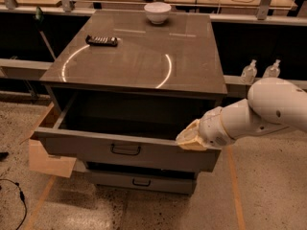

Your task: Open top drawer

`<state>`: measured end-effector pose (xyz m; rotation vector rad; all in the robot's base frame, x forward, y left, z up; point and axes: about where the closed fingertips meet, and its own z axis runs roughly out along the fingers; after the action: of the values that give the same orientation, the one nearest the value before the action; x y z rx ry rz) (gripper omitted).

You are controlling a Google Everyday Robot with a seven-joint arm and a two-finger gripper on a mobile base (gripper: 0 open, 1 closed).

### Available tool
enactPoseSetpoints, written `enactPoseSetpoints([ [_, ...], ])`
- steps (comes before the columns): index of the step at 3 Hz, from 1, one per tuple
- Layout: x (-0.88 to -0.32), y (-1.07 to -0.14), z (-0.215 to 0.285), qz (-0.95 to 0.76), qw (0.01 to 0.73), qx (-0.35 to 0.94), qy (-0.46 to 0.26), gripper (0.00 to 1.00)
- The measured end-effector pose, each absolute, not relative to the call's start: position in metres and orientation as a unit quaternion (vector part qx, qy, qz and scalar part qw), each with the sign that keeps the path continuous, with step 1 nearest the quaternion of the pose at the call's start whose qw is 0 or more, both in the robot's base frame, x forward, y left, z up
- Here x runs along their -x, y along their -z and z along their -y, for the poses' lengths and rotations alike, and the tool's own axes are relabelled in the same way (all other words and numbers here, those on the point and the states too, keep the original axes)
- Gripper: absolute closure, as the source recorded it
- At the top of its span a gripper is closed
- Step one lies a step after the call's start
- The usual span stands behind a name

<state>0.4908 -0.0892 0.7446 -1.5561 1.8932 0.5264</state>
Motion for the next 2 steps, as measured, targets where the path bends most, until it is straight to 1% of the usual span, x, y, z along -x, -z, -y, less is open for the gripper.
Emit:
enactPoseSetpoints([
  [1,-0.492,-0.756,0.087,-0.715,0.322,0.589,-0.195,0.62],
  [2,-0.504,-0.763,0.083,-0.713,0.339,0.585,-0.187,0.57],
])
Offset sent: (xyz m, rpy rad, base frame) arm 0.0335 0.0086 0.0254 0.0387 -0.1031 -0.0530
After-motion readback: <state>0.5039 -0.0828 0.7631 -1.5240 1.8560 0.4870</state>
